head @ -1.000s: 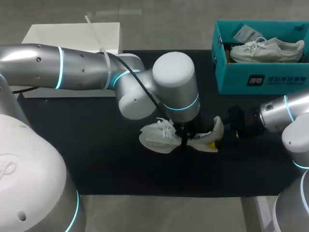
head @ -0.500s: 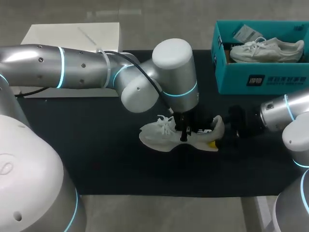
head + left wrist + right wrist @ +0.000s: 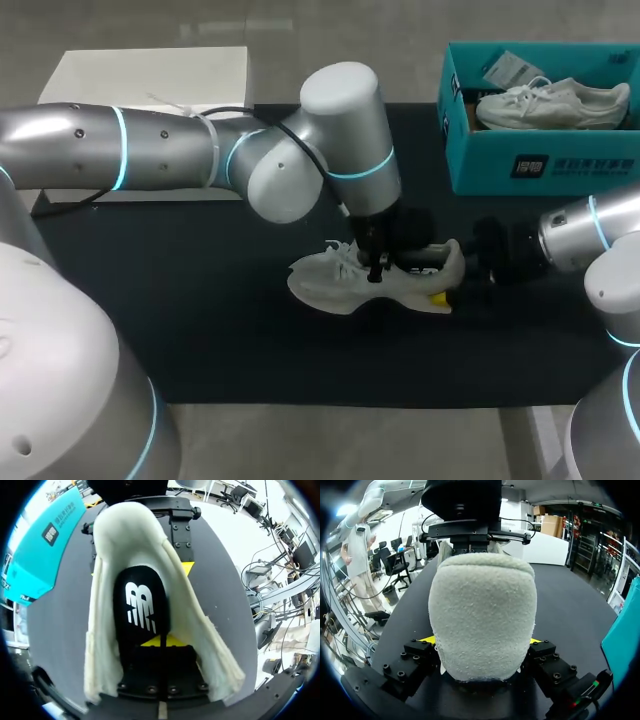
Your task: Take the shoe out of the shoebox, open the shoe tongue, remove and reinsert the insole, then place the shoe into the shoebox
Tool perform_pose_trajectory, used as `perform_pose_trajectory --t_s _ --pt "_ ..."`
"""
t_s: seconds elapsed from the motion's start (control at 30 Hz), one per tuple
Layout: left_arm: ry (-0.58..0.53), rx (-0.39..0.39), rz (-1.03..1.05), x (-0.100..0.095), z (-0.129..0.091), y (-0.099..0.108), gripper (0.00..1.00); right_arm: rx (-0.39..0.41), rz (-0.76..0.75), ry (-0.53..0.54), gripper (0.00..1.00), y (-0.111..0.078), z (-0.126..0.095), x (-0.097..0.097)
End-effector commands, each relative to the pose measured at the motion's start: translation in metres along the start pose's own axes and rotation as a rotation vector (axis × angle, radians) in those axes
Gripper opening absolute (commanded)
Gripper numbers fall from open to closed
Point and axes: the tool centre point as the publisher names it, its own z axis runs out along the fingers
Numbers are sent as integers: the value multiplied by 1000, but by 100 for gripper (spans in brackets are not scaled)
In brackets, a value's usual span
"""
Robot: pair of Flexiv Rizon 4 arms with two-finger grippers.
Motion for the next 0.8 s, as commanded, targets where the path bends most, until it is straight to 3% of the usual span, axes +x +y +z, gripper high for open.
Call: perform_pose_trajectory --t_s 0.03,0.23,0.53,0.8 --pt "0 41 -1 -4 7 1 0 2 0 -1 0 -3 9 4" --pt "-36 81 3 2 -18 -1 0 2 0 -1 0 -3 9 4" --pt "-183 84 -10 11 -52 -2 0 2 0 -1 0 -3 9 4" --pt "-246 136 -69 1 -73 8 0 2 0 -1 0 -3 9 4"
